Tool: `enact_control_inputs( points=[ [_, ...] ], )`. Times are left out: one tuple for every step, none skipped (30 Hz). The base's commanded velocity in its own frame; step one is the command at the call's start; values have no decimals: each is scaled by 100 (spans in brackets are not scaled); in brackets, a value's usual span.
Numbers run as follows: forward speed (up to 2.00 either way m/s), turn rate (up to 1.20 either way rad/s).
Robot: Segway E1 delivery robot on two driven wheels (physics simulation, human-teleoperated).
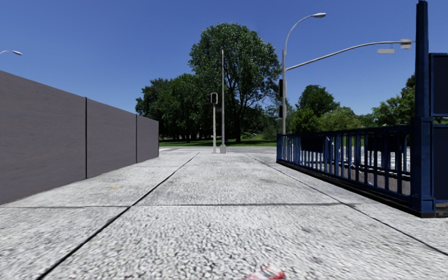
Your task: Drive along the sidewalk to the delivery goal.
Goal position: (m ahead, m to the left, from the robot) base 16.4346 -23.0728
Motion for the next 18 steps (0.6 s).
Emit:
enact_control_inputs(
  points=[
    [200, 0],
    [200, 0],
    [200, 0],
    [200, 0],
    [200, 0],
    [200, 0],
    [200, 0],
    [200, 0],
    [200, 0],
    [200, 0],
    [200, 0],
    [200, 0],
    [200, 0],
    [200, 0],
    [200, 0],
    [200, 0],
    [200, 0],
    [200, 0]
  ],
)
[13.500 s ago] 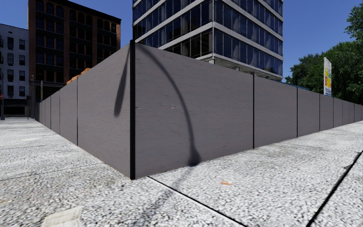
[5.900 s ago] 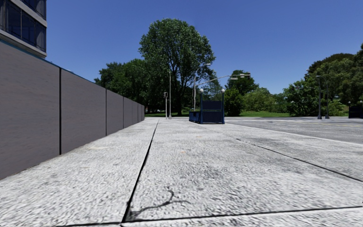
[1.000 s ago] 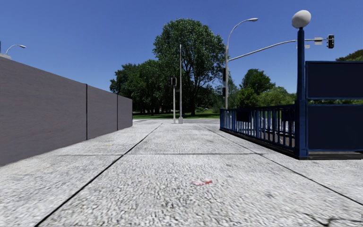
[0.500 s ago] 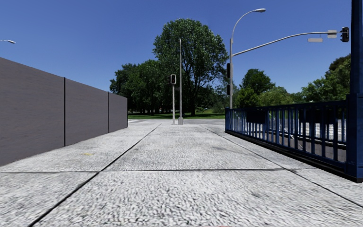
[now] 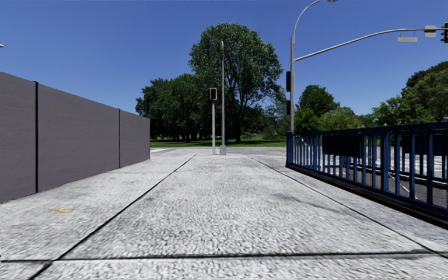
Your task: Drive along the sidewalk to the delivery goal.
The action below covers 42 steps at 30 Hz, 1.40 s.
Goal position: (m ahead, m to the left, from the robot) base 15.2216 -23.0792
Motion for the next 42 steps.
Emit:
enact_control_inputs(
  points=[
    [200, 0],
    [200, 0],
    [200, 0],
    [200, 0],
    [200, 0],
    [200, 0],
    [200, 0],
    [200, 0],
    [200, 0],
    [200, 0],
    [200, 0],
    [200, 0],
    [200, 0],
    [200, 0],
    [200, 0],
    [200, 0],
    [200, 0],
    [200, 0],
    [200, 0],
    [200, 0],
    [200, 0],
    [200, 0],
    [200, 0],
    [200, 0],
    [200, 0],
    [200, 0],
    [200, 0],
    [200, 0],
    [200, 0],
    [200, 0],
    [200, 0],
    [200, 0],
    [200, 0],
    [200, 0],
    [200, 0],
    [200, 0],
    [200, 0],
    [200, 0],
    [200, 0],
    [200, 0],
    [200, 0],
    [200, 0]
  ],
)
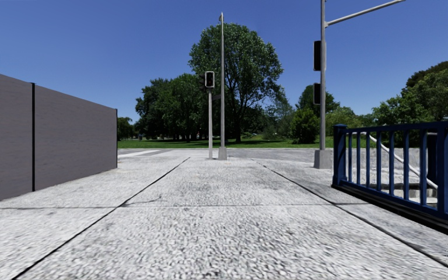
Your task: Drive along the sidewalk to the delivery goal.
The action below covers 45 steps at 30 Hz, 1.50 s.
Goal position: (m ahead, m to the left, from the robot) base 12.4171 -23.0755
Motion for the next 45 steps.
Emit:
enact_control_inputs(
  points=[
    [200, 0],
    [200, 0],
    [200, 0],
    [200, 0],
    [200, 0],
    [200, 0],
    [200, 0],
    [200, 0],
    [200, 0],
    [200, 0],
    [200, 0],
    [200, 0],
    [200, 0],
    [200, 0],
    [200, 0],
    [200, 0],
    [200, 0],
    [200, 0],
    [200, 0],
    [200, 0],
    [200, 0],
    [200, 0],
    [200, 0],
    [200, 0],
    [200, 0],
    [200, 0],
    [200, 0],
    [200, 0],
    [200, -10],
    [200, -19],
    [200, -25],
    [200, -25],
    [200, -29],
    [200, -36],
    [200, -43],
    [200, -43],
    [200, -53],
    [200, -60],
    [200, -63],
    [197, -64],
    [197, -64],
    [187, -72],
    [175, -80],
    [171, -83],
    [171, -83]
  ],
)
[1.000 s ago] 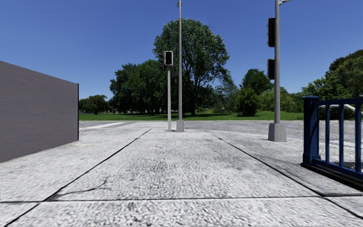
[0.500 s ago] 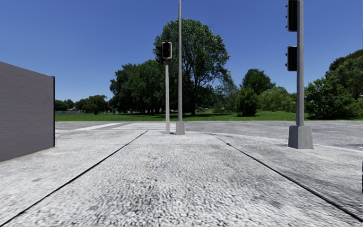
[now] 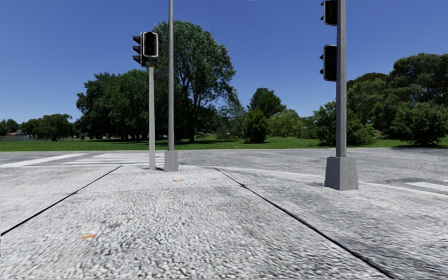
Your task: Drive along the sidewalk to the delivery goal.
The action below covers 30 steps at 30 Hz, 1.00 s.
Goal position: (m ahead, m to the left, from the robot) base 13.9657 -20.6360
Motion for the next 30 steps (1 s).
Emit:
enact_control_inputs(
  points=[
    [170, -84],
    [169, -84],
    [169, -84],
    [169, -84],
    [169, -84],
    [169, -84],
    [169, -84],
    [167, -84],
    [167, -84],
    [166, -84],
    [165, -84],
    [165, -84],
    [165, -84],
    [165, -84],
    [165, -83],
    [165, -83],
    [165, -82],
    [165, -82],
    [165, -81],
    [165, -81],
    [164, -80],
    [164, -79],
    [164, -79],
    [164, -78],
    [164, -78],
    [164, -78],
    [164, -78],
    [164, -77],
    [164, -77],
    [164, -76]
  ],
)
